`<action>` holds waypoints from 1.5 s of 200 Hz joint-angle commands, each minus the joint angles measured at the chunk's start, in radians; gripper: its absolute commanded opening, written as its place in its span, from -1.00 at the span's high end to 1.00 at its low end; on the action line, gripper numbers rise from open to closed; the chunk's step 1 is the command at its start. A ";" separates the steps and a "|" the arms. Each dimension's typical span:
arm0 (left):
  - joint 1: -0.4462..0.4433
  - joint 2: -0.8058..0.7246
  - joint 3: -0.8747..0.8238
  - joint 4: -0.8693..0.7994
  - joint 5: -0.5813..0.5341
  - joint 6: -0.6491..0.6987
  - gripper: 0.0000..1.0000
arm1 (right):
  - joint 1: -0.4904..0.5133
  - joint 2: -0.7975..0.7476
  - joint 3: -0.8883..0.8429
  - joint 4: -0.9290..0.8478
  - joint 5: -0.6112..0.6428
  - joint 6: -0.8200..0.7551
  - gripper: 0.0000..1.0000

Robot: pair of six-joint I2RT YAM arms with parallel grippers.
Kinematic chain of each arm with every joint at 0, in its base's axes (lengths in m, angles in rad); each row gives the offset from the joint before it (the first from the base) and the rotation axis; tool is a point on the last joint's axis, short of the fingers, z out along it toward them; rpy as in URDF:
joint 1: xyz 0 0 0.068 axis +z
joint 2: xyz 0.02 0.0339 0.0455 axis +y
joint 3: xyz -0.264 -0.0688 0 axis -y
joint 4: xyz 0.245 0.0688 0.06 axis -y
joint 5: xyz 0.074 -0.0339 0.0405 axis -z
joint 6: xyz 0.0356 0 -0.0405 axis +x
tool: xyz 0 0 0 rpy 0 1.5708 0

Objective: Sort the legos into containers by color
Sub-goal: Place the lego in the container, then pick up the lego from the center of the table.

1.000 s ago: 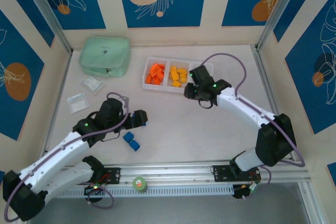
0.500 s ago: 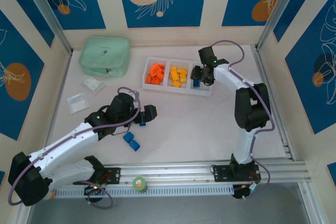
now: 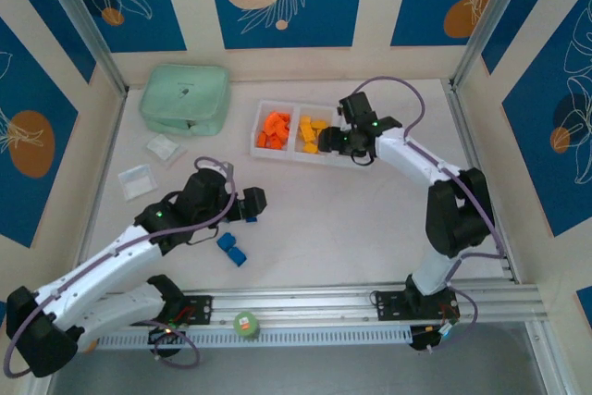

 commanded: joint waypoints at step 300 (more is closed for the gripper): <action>0.014 -0.406 -0.002 -0.512 -0.201 -0.114 -0.99 | 0.590 0.393 0.165 0.032 0.147 0.125 -0.23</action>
